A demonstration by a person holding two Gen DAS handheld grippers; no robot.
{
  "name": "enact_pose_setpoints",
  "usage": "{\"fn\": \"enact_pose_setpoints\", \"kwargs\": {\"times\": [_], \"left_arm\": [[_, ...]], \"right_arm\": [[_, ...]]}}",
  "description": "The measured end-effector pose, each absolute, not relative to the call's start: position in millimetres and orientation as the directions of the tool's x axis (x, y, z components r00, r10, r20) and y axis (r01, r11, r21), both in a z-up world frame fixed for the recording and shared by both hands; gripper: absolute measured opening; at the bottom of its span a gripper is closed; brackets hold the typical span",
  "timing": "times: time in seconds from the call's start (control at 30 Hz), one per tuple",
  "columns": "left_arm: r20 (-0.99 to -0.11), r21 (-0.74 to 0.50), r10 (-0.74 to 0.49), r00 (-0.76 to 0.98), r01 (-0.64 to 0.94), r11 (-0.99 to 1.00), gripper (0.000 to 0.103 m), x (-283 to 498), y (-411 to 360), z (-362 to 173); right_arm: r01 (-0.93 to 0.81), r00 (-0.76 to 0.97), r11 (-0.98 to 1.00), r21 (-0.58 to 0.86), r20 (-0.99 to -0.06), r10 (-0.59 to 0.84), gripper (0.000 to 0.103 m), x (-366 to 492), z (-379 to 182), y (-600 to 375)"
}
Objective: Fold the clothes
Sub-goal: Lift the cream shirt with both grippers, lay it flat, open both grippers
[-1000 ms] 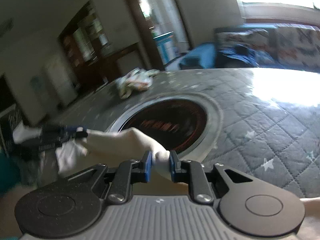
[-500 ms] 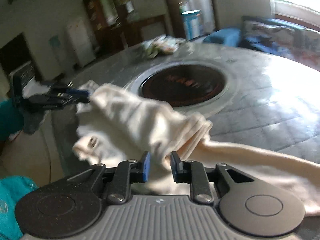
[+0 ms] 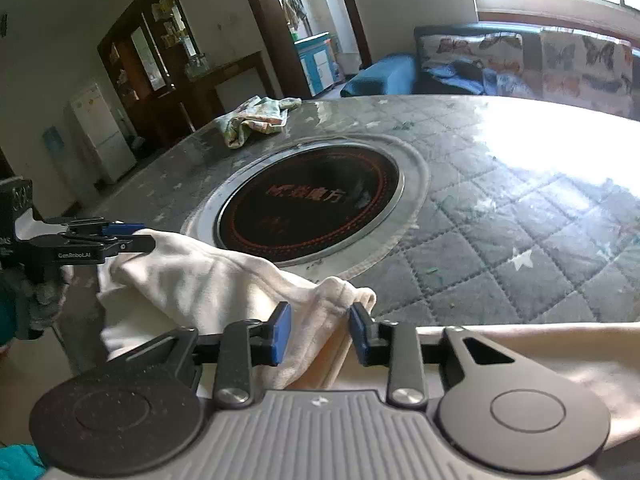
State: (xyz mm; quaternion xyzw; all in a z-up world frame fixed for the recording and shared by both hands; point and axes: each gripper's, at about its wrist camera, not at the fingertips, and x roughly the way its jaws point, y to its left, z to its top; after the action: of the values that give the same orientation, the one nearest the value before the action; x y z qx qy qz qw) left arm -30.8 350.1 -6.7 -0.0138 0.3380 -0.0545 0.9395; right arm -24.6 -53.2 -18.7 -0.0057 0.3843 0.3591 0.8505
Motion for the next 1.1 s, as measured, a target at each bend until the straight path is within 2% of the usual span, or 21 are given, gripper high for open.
{"fn": "enact_pose_setpoints", "kwargs": {"times": [0.07,0.13,0.37,0.43,0.53,0.9,1.0,1.03,1.1], "left_arm": [[-0.626,-0.036,-0.109,0.772,0.111,0.993,0.034,-35,346,-7],[-0.616,-0.016,-0.117,0.779,0.135,0.991,0.027,-40,342,-7],[-0.612,-0.034,-0.118,0.782,0.123,0.992,0.027,-35,346,-6],[-0.603,-0.032,-0.120,0.789,0.127,0.991,0.015,-30,347,-3],[-0.595,-0.003,-0.116,0.796,0.142,0.990,0.010,-22,345,3],[-0.537,0.097,-0.046,0.842,0.116,0.988,0.009,33,342,25],[-0.530,0.109,-0.022,0.848,0.093,0.990,0.009,56,341,25],[-0.526,0.126,-0.010,0.850,0.089,0.988,0.009,63,339,22],[-0.533,0.141,0.006,0.846,0.082,0.987,0.009,74,337,16]], "right_arm": [[-0.632,0.465,0.741,0.227,-0.654,0.597,0.018,-30,-17,-50],[-0.655,0.472,0.731,0.194,-0.650,0.595,0.017,-35,-14,-47],[-0.668,0.472,0.728,0.153,-0.669,0.574,0.016,-34,-18,-40],[-0.663,0.470,0.730,0.163,-0.669,0.576,0.012,-31,-17,-40],[-0.665,0.476,0.729,0.164,-0.659,0.582,0.008,-24,-9,-38],[-0.643,0.568,0.759,0.103,-0.601,0.562,0.005,23,30,-27],[-0.600,0.594,0.790,0.125,-0.593,0.544,0.006,51,35,-26],[-0.581,0.582,0.800,0.153,-0.609,0.539,0.006,60,32,-26],[-0.546,0.547,0.810,0.215,-0.642,0.538,0.014,75,22,-28]]}}
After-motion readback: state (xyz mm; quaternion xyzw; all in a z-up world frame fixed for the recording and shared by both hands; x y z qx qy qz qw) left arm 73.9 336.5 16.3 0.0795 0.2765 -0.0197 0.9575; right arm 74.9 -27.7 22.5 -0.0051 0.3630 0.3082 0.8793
